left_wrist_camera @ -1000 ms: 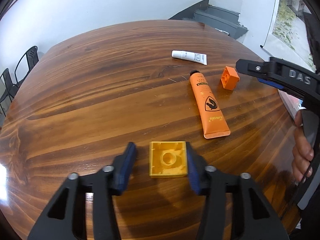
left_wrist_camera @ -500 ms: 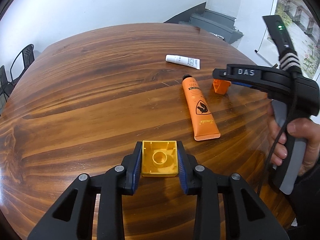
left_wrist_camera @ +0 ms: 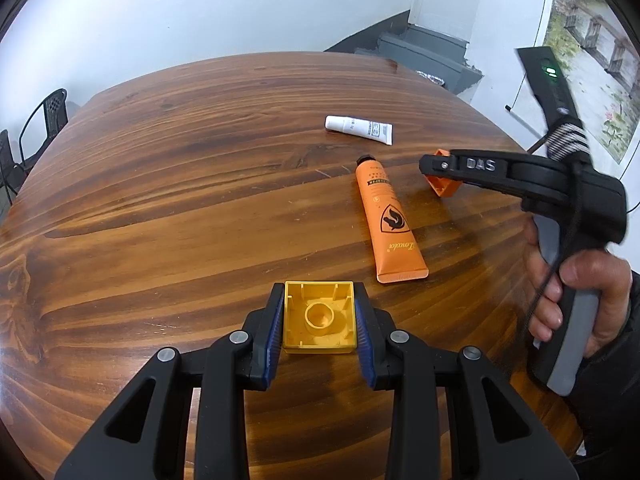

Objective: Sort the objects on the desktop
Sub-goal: 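Grasp the yellow toy block with the left gripper while the right grasps the orange block, then carry the yellow and orange blocks over the clear bowl with both grippers, then open both grippers to drop the yellow and orange blocks into the bowl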

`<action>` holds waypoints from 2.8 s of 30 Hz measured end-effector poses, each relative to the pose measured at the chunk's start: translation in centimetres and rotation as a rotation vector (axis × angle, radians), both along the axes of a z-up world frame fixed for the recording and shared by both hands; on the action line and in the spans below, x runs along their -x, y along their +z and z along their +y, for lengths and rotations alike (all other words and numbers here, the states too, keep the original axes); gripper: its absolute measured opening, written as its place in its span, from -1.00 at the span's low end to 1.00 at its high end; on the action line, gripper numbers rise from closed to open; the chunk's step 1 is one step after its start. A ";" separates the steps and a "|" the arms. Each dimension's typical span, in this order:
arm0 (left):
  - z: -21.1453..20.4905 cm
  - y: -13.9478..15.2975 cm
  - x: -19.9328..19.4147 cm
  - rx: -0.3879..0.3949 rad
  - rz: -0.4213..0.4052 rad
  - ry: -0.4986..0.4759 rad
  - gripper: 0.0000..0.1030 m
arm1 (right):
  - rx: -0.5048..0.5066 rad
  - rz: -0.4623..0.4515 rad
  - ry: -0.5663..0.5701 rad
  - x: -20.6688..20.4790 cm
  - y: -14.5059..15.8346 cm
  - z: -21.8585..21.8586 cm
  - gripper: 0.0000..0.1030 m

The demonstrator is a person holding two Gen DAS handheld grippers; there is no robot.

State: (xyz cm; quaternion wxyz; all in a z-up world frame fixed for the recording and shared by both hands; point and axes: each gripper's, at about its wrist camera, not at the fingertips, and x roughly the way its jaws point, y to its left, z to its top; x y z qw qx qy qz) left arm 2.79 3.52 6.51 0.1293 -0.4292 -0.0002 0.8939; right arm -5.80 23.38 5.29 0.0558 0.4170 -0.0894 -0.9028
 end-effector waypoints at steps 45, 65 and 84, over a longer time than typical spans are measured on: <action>12.0 1.0 -2.1 -0.016 0.004 -0.198 -0.33 | 0.042 0.297 -0.495 -19.0 3.3 18.4 -0.49; 18.3 2.9 -2.6 -0.006 0.034 -0.306 -0.33 | 0.095 0.186 -0.509 -18.8 1.8 23.9 -0.49; 25.1 5.5 -3.1 -0.095 0.038 -0.489 -0.33 | 0.068 0.259 -0.499 -20.5 2.3 24.4 -0.09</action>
